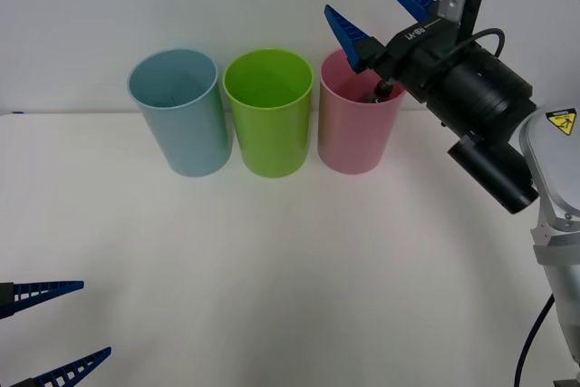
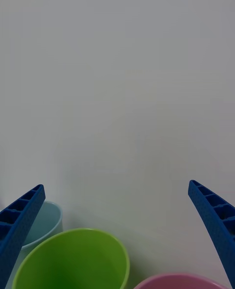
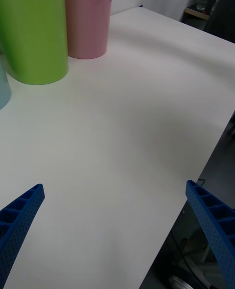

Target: Put cans in the blue bin and PET bottles in the pink bin and trash in the green bin.

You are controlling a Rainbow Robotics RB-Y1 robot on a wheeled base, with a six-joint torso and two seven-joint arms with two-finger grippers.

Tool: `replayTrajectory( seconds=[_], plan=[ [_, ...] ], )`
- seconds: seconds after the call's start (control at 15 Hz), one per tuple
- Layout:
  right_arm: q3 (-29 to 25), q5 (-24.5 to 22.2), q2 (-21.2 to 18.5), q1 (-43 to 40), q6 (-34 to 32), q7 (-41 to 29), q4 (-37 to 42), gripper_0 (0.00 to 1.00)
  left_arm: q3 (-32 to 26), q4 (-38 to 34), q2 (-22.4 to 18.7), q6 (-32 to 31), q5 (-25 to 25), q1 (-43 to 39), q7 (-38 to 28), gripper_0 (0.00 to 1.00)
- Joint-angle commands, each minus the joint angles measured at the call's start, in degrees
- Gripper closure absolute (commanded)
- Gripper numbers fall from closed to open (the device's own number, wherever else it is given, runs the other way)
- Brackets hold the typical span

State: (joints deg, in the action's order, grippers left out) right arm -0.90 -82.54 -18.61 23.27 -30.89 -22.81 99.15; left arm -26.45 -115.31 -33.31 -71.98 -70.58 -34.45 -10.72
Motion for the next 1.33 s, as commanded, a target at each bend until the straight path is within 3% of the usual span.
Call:
replayTrajectory(
  seconds=[0.07,0.33,0.6,1.0,1.33],
  plan=[
    [-4.1,3.3,-0.8,-5.7,-7.7,-0.3,5.6,0.0,0.0,0.0,0.0,0.0,0.0,0.0,0.0,0.0],
    [-10.3,8.4,-1.3,-16.5,-19.6,0.7,12.8,0.0,0.0,0.0,0.0,0.0,0.0,0.0,0.0,0.0],
    [-15.5,11.8,-1.3,-23.7,-31.8,5.4,13.9,0.0,0.0,0.0,0.0,0.0,0.0,0.0,0.0,0.0],
    [-14.3,13.4,-1.3,-32.5,-35.2,14.8,13.8,0.0,0.0,0.0,0.0,0.0,0.0,0.0,0.0,0.0],
    [-14.1,12.4,-1.3,-33.3,-42.1,17.3,9.3,0.0,0.0,0.0,0.0,0.0,0.0,0.0,0.0,0.0]
  ],
)
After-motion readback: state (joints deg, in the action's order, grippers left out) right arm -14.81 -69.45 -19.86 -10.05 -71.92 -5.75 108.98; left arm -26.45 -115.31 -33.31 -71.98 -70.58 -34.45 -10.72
